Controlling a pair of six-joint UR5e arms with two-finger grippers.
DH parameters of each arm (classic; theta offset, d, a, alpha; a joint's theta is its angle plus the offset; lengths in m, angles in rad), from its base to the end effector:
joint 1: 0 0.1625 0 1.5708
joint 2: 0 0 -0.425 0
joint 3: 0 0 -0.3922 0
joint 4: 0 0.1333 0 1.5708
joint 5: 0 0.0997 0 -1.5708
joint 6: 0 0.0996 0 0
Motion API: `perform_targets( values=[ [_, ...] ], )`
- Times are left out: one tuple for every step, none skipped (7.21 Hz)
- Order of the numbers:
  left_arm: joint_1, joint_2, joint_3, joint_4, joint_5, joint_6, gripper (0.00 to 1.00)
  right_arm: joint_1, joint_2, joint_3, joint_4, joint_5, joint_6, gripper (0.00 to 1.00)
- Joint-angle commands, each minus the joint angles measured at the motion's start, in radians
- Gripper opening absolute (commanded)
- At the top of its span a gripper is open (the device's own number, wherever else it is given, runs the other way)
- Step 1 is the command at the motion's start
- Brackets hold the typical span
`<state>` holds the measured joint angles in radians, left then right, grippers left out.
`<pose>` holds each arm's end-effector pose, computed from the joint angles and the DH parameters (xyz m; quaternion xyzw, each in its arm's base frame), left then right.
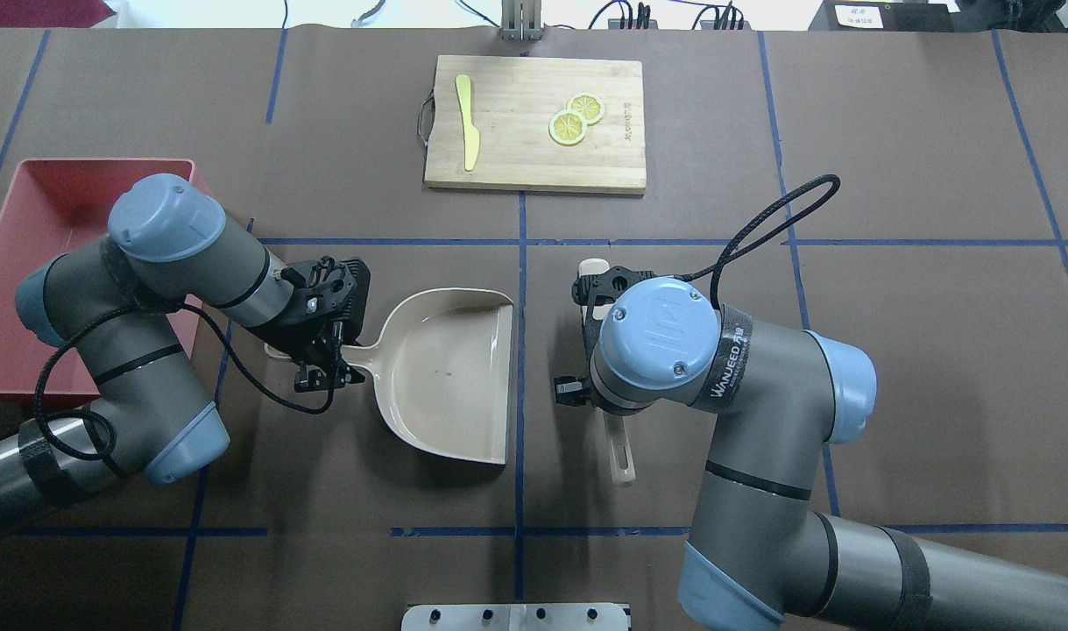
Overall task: Sweep and dump trash into bin
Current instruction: 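Lower the beige dustpan flat onto the table with the left gripper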
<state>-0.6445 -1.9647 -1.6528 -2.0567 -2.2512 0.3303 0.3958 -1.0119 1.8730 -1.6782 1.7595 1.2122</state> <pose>0.4630 -0.4363 0.3378 0.3300 0.4108 0.6161 0.5854 -0.5284 -0.3450 0.2284 0.0535 -0.3729 -0.0174 0.9262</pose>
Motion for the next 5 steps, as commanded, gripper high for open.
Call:
perform_targets(
  values=[
    [0.003,-0.003,0.007,0.000,0.021,-0.001,0.76,0.000,-0.001,0.000,0.000,0.000,0.001,0.00],
    [0.003,-0.005,0.007,0.000,0.033,-0.004,0.91,0.000,-0.001,0.000,0.000,0.000,0.000,0.00],
    [0.003,-0.005,-0.004,0.000,0.033,-0.011,0.99,0.000,-0.002,0.000,0.000,0.000,0.000,0.00],
    [-0.003,-0.002,-0.028,0.003,0.033,-0.022,1.00,0.000,-0.001,0.000,0.000,0.000,0.000,0.00],
    [-0.015,0.006,-0.066,0.010,0.032,-0.024,1.00,0.000,-0.002,-0.002,0.000,0.000,0.000,0.00]
  ],
)
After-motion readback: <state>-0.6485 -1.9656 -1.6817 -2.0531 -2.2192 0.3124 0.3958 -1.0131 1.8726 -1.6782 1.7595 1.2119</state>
